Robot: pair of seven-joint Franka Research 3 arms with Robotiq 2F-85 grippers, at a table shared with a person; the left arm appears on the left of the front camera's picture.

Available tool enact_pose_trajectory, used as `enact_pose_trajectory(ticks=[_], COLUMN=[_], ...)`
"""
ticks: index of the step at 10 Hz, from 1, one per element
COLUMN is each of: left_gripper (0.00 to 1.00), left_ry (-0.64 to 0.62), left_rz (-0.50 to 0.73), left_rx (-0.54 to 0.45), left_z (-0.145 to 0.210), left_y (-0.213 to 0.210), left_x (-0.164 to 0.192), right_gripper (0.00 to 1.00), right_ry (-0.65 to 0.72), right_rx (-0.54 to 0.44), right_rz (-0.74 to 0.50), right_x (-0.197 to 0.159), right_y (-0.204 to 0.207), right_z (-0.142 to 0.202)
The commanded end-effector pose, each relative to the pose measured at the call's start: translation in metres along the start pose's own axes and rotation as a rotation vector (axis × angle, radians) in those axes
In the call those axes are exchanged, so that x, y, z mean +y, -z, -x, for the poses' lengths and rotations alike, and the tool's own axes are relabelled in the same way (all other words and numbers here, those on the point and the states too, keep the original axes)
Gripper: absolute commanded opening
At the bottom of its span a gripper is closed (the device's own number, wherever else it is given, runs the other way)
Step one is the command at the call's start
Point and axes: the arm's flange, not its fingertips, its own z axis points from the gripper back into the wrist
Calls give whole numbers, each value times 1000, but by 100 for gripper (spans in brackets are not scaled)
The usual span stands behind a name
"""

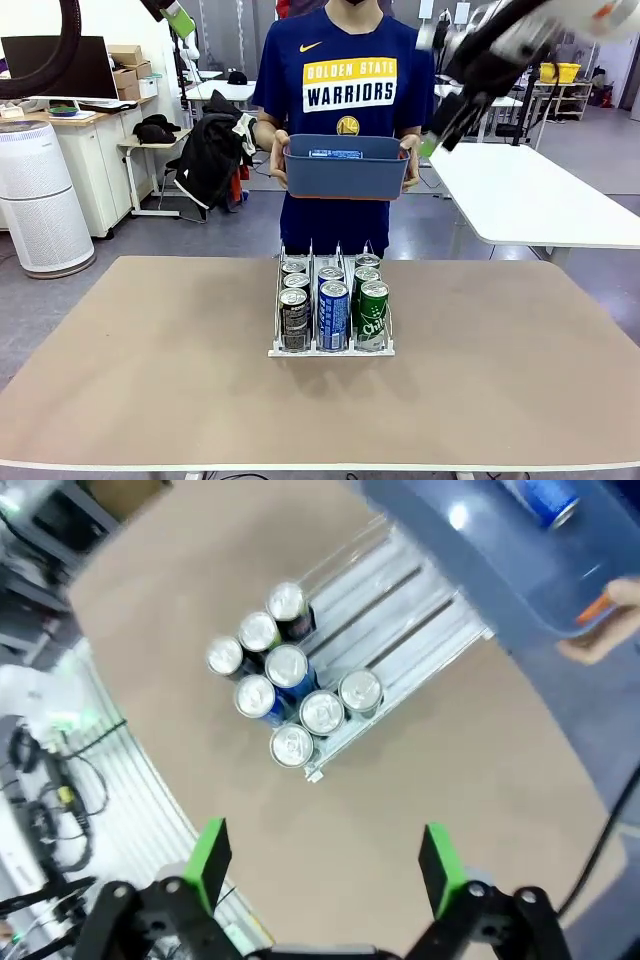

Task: Fill the beverage cans into the dispenser.
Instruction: Pick up the Ionic drink handed by the human.

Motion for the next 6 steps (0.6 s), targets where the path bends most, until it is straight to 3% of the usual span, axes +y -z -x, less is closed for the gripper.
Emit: enact_pose_trajectory(ticks=[1,6], left_gripper=[100,100], left_ry=[1,1], left_rz=[-4,-4], left_rx=[2,2], left_z=[1,1], left_y=[0,0], left_x=[-1,-1], right_gripper=[100,100], right_ry=[48,68], right_rx=[-38,-100], right_rz=[-60,-74], right_x=[-2,19], right_y=[-47,-161], right_z=[-22,-25])
